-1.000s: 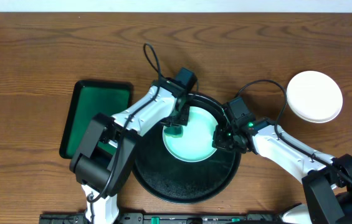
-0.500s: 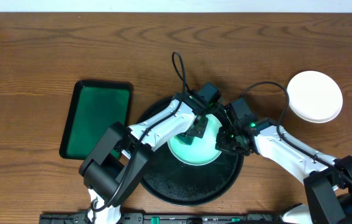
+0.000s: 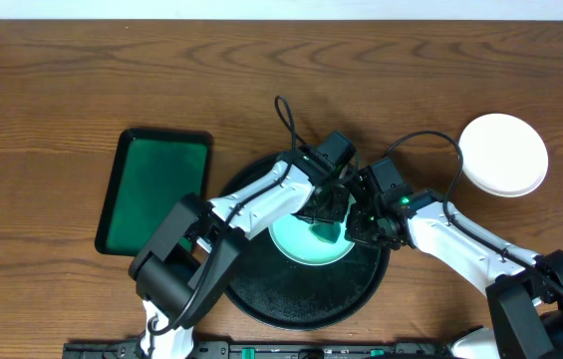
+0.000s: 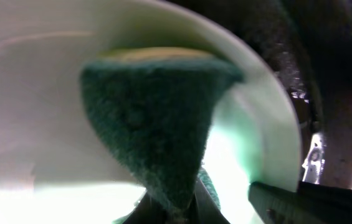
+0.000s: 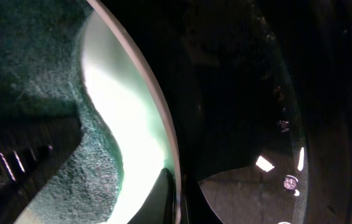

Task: Clean dirty plates on tray and stack at the side
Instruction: 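Scrub the pale green plate with the sponge while the right gripper holds it, then lift the sponge and move the left gripper back over the green tray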

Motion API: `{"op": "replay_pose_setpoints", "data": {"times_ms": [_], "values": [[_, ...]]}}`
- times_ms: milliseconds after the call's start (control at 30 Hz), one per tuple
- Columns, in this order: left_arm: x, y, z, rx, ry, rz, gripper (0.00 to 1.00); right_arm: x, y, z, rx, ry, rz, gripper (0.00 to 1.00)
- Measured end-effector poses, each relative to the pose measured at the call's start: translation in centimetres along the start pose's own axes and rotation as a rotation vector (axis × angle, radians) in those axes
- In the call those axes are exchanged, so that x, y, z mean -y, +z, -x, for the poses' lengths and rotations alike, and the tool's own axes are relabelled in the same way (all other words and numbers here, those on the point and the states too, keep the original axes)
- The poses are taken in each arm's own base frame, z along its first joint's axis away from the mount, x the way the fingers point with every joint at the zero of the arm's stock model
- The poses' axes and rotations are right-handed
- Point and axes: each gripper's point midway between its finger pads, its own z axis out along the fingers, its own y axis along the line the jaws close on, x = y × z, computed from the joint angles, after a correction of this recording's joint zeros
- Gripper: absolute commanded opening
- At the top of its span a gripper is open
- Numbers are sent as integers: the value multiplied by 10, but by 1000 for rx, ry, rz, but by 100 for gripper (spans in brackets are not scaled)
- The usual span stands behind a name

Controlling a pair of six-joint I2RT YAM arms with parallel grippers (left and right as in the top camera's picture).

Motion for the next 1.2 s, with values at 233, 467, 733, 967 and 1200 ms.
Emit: {"op": "replay_pose_setpoints", "data": {"times_ms": [233, 467, 733, 967, 1200], "values": [[-59, -28, 5, 26, -127, 135, 7, 0, 0, 0, 0, -3, 1, 1], [-137, -125, 26, 241, -320, 231, 7, 0, 0, 0, 1, -15, 1, 1], [-175, -193, 6, 350, -398, 329, 7, -2, 0, 1, 6, -87, 7, 1], [-235, -207, -25, 282, -600, 413, 8, -7, -16, 8, -4, -216, -29, 1], [-261, -214, -44, 249, -716, 422, 9, -43, -62, 35, 88, -386, -14, 1]]}}
